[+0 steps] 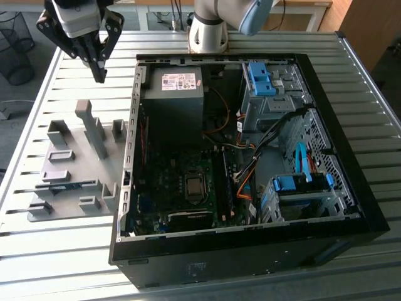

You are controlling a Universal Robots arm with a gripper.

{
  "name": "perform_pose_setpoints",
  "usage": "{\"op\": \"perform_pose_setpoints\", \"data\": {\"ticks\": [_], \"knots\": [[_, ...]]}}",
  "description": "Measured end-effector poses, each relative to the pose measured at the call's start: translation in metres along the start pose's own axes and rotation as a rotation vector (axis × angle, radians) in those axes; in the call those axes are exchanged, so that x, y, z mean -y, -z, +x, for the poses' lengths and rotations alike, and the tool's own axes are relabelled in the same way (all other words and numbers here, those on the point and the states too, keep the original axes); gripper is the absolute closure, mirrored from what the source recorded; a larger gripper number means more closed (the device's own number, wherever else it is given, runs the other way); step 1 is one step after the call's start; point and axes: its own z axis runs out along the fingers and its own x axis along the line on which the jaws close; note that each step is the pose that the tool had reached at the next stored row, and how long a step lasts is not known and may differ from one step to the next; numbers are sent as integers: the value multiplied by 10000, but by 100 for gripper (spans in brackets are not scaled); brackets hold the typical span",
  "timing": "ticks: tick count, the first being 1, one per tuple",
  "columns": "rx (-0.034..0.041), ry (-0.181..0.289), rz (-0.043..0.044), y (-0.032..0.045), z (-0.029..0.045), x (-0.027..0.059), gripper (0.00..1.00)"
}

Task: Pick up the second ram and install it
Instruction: 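Reach for the second ram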

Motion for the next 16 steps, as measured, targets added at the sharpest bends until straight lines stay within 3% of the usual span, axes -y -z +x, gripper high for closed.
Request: {"op": "perform_pose_setpoints", "data": {"ticks": [6, 16], "knots": [[-1, 0, 1, 0, 142, 11, 90], [-1, 0, 1, -1, 150, 12, 90]]}}
